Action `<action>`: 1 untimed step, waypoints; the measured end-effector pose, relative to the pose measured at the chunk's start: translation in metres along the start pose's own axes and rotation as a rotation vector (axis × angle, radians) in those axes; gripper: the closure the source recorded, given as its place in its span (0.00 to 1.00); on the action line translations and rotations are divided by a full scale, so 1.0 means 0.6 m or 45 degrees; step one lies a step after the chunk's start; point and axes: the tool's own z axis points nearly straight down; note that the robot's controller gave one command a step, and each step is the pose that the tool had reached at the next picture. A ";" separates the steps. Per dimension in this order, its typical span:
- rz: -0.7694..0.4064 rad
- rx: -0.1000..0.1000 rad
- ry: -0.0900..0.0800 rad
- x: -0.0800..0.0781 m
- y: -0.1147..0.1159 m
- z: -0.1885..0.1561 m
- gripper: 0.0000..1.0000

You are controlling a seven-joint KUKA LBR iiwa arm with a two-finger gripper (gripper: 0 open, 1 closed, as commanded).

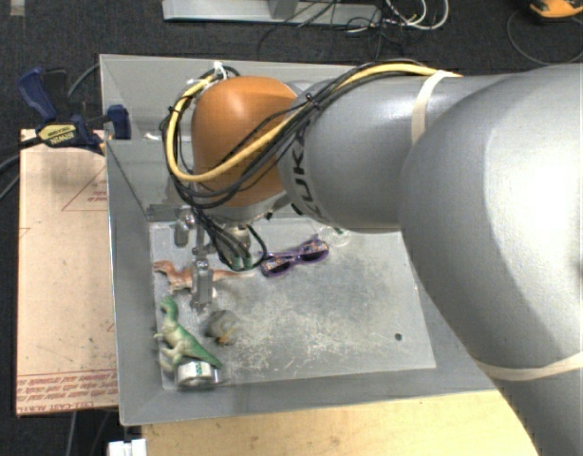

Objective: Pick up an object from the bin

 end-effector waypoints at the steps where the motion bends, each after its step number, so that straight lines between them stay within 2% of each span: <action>1: -0.082 0.000 0.001 0.004 -0.042 0.105 0.00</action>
Offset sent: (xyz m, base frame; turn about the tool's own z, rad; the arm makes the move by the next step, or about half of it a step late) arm 0.0004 -0.0325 -0.0592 -0.2659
